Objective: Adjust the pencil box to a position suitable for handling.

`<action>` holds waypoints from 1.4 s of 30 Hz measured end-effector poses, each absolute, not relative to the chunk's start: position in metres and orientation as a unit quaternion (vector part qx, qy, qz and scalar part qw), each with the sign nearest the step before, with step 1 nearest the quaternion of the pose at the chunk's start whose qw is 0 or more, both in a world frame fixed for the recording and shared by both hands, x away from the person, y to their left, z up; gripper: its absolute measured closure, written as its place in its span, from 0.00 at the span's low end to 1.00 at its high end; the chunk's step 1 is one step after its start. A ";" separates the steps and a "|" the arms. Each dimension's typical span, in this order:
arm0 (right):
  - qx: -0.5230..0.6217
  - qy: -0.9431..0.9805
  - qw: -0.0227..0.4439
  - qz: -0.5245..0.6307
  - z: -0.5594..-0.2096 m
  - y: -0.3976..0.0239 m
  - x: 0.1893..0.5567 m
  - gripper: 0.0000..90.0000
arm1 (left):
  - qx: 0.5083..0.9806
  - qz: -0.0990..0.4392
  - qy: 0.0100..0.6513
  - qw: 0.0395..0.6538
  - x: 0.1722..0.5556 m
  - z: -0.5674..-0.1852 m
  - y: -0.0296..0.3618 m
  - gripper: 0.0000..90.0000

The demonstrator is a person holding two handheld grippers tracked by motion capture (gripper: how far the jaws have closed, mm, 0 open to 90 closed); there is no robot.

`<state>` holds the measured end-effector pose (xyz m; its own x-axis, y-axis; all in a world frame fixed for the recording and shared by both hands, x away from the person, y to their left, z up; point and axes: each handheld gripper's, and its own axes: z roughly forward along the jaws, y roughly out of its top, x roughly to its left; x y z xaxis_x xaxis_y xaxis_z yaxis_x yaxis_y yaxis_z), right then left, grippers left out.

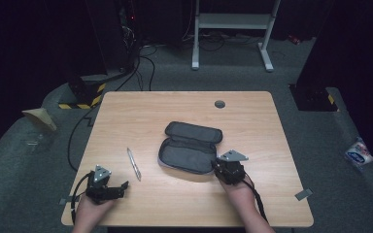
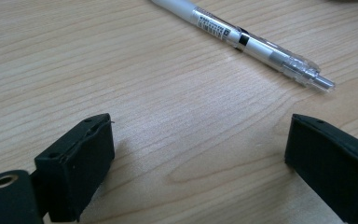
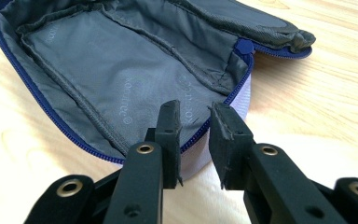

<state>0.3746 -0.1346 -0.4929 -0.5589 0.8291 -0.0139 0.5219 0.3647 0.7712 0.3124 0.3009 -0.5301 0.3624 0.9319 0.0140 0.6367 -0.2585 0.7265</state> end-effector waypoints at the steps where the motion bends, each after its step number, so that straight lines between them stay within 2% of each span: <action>1: 0.421 0.800 0.208 0.375 -0.493 -0.136 0.372 0.81 | 0.760 0.229 0.516 0.323 0.312 -0.530 0.301 0.10; 2: 0.421 0.800 0.208 0.375 -0.493 -0.136 0.372 0.81 | 0.758 0.228 0.518 0.326 0.311 -0.530 0.300 0.10; 3: 0.419 0.799 0.210 0.377 -0.494 -0.138 0.369 0.81 | 0.756 0.231 0.515 0.330 0.310 -0.530 0.300 0.14; 4: 0.418 0.798 0.211 0.381 -0.495 -0.141 0.364 0.81 | 0.757 0.231 0.514 0.331 0.308 -0.529 0.300 0.22; 11: 0.405 0.796 0.219 0.394 -0.498 -0.150 0.353 0.81 | 0.750 0.222 0.522 0.340 0.306 -0.517 0.283 0.40; 15: 0.399 0.797 0.223 0.395 -0.498 -0.154 0.350 0.81 | 0.750 0.220 0.507 0.364 0.309 -0.505 0.264 0.40; 19: 0.397 0.798 0.220 0.396 -0.499 -0.156 0.350 0.80 | 0.742 0.216 0.488 0.405 0.322 -0.489 0.228 0.46; 24: 0.398 0.798 0.214 0.399 -0.501 -0.156 0.351 0.80 | 0.743 0.211 0.474 0.422 0.338 -0.485 0.196 0.49; 27: 0.403 0.795 0.211 0.400 -0.501 -0.157 0.350 0.80 | 0.735 0.188 0.488 0.431 0.357 -0.490 0.178 0.49; 30: 0.403 0.794 0.212 0.402 -0.502 -0.157 0.350 0.80 | 0.739 0.180 0.489 0.427 0.366 -0.495 0.170 0.56; 31: 0.403 0.794 0.212 0.402 -0.502 -0.157 0.350 0.80 | 0.739 0.180 0.489 0.427 0.366 -0.495 0.170 0.60; 32: 0.403 0.794 0.212 0.402 -0.502 -0.157 0.350 0.80 | 0.741 0.179 0.489 0.424 0.368 -0.496 0.168 0.60; 33: 0.404 0.794 0.210 0.402 -0.503 -0.157 0.350 0.80 | 0.742 0.178 0.490 0.422 0.369 -0.497 0.166 0.69; 37: 0.406 0.794 0.209 0.401 -0.504 -0.155 0.349 0.81 | 0.746 0.178 0.488 0.417 0.366 -0.499 0.162 0.83; 42: 0.410 0.793 0.204 0.402 -0.505 -0.155 0.349 0.82 | 0.754 0.180 0.475 0.418 0.353 -0.501 0.160 0.90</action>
<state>0.3493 -0.1551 -0.5048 -0.5807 0.8141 0.0068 0.4863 0.3402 0.8049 0.3533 0.1604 -0.5008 0.4849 0.8655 -0.1254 0.5651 -0.2006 0.8003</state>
